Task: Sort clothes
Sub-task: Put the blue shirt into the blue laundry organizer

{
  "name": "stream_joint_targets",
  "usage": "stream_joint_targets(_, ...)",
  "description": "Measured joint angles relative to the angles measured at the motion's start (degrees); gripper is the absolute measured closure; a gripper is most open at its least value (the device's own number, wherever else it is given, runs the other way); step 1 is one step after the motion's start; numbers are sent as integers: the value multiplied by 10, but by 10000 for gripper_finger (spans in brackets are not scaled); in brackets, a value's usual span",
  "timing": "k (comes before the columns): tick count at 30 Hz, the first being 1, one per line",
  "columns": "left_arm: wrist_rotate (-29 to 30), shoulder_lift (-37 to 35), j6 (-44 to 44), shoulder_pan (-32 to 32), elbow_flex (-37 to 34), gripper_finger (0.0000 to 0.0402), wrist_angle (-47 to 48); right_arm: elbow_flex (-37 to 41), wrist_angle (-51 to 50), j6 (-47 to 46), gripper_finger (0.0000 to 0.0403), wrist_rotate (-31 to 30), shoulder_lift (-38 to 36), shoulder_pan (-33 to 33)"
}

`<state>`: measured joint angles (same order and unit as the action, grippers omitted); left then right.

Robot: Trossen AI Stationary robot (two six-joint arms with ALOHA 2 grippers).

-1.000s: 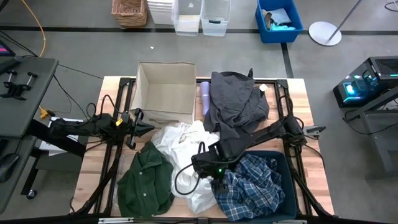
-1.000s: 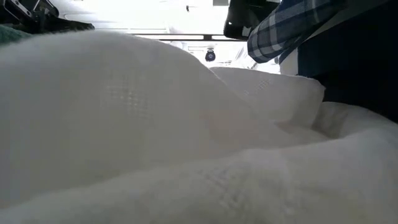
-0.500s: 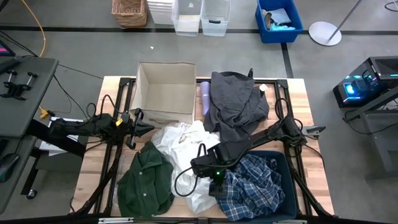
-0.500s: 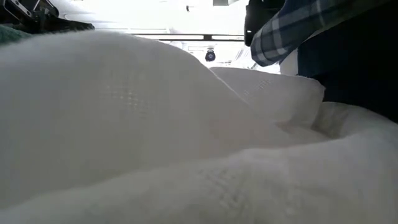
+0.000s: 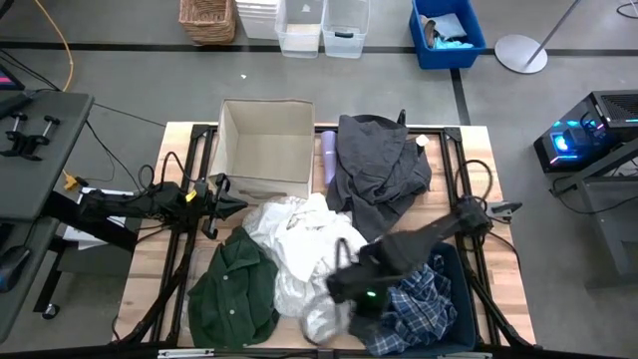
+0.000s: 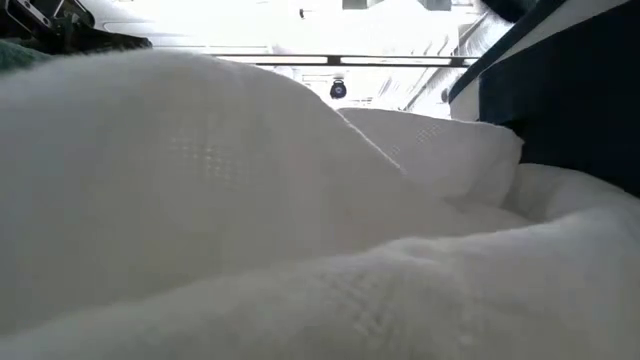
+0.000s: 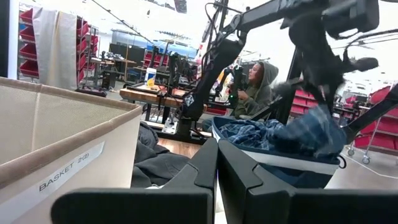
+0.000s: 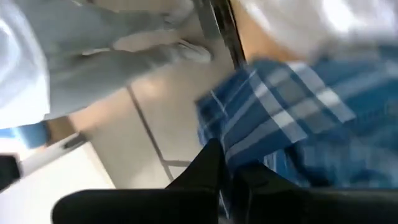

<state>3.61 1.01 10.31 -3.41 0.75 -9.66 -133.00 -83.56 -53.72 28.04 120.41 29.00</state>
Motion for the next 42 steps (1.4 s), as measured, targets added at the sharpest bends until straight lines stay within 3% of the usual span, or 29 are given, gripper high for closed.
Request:
stream_joint_targets(3, 0, 0, 0, 0, 0, 401, 0, 1, -63, -94, 401, -12, -23, 34)
stream_joint_targets(9, 0, 1, 0, 0, 0, 401, 1, 173, -62, -296, 402, -52, -98, 108)
stream_joint_targets(12, 0, 2, 0, 0, 0, 401, 5, 277, -49, -362, 402, -94, -129, 114)
stream_joint_targets(17, 0, 2, 0, 0, 0, 401, 9, 493, 126, -438, 402, -135, -211, 91)
stream_joint_targets(21, 0, 2, 0, 0, 0, 401, 9, 662, 356, -511, 402, -143, -260, 77)
stream_joint_targets(24, 0, 2, 0, 0, 0, 401, 9, 744, 479, -556, 402, -144, -263, 79)
stream_joint_targets(26, 0, 2, 0, 0, 0, 401, 9, 775, 507, -576, 398, -145, -263, 83)
stream_joint_targets(32, 0, 2, 0, 0, 0, 401, 9, 750, 446, -510, 332, -140, -277, 83)
stream_joint_targets(42, 0, 2, 0, 0, 0, 401, 9, 509, 112, -352, 205, -65, -290, 111)
